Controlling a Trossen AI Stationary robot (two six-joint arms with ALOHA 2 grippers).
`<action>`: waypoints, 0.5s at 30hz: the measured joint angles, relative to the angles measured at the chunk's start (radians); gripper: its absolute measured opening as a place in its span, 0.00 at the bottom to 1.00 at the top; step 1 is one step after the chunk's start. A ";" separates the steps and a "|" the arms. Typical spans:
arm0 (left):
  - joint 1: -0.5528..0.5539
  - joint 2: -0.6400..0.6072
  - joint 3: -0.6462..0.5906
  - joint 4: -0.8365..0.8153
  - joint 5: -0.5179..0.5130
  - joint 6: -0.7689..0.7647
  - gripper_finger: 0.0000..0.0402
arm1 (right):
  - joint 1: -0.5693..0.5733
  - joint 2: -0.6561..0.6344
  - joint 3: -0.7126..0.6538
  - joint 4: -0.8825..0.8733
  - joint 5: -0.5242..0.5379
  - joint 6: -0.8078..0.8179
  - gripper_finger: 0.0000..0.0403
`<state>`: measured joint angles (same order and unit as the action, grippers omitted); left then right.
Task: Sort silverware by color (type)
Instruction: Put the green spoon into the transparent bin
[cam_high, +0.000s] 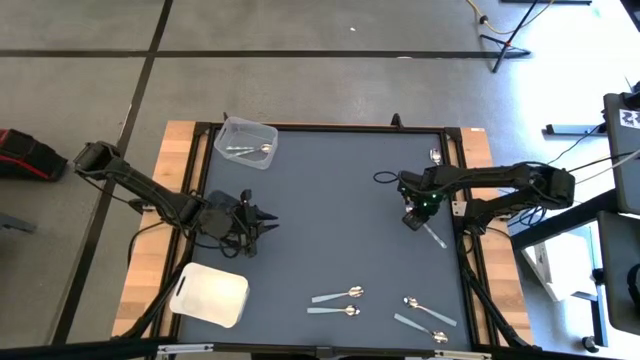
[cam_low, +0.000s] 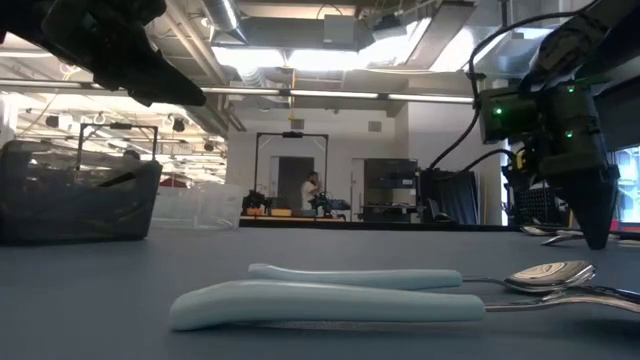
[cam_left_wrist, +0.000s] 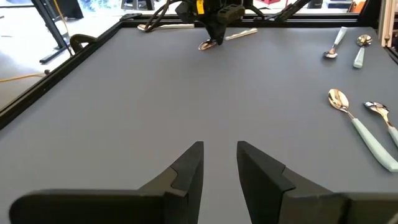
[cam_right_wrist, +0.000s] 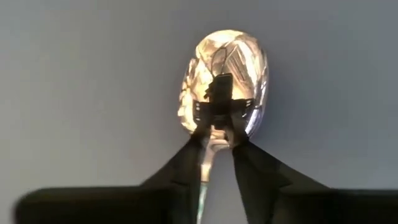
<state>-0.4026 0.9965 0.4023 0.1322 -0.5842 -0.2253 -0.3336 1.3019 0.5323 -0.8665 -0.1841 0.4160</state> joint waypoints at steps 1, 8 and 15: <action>0.000 0.000 0.000 0.000 0.000 0.000 0.23 | 0.000 0.001 0.001 0.000 -0.001 -0.001 0.17; 0.001 0.000 0.000 0.006 0.000 -0.003 0.23 | 0.000 0.005 0.042 -0.012 -0.010 -0.031 0.03; 0.020 0.000 0.000 0.070 -0.056 0.075 0.23 | 0.001 0.003 0.157 -0.028 0.049 -0.151 0.01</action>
<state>-0.3825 0.9966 0.4026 0.2021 -0.6404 -0.1506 -0.3328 1.3048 0.6895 -0.8947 -0.1353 0.2650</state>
